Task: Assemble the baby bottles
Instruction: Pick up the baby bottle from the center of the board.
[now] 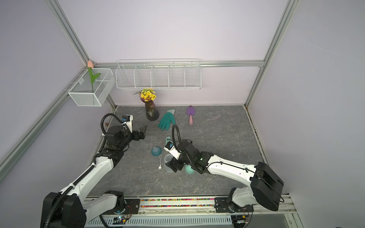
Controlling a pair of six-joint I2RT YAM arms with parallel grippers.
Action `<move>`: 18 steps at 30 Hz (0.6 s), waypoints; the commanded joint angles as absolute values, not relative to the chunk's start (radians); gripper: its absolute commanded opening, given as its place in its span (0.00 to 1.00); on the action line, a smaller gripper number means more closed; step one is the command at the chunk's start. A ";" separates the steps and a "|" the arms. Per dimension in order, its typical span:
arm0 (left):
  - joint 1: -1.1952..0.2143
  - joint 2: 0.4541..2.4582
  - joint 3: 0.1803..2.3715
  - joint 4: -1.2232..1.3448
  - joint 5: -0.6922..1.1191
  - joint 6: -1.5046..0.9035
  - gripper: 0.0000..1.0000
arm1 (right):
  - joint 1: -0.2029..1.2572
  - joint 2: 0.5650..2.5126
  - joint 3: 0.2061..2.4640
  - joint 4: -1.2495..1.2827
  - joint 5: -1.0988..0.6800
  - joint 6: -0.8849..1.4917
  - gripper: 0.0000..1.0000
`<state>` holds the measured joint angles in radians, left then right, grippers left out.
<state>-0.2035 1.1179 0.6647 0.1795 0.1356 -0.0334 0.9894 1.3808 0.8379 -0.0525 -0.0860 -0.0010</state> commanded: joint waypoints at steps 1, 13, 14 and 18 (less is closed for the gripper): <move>-0.209 1.105 0.655 0.157 0.137 -0.036 0.99 | 0.995 1.407 0.871 -0.009 -0.086 -0.018 0.89; -0.211 1.108 0.651 0.160 0.140 -0.030 0.99 | 0.997 1.490 0.864 0.033 -0.094 -0.006 0.91; -0.212 1.108 0.650 0.160 0.141 -0.031 0.99 | 0.996 1.496 0.862 0.038 -0.093 -0.005 0.92; -0.213 1.109 0.650 0.160 0.146 -0.026 0.98 | 0.997 1.503 0.860 0.055 -0.092 0.001 0.99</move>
<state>-0.2073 1.1179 0.6636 0.1658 0.1360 -0.0330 0.9901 1.4944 0.8520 0.0151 -0.0872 -0.0006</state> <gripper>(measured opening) 0.985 0.973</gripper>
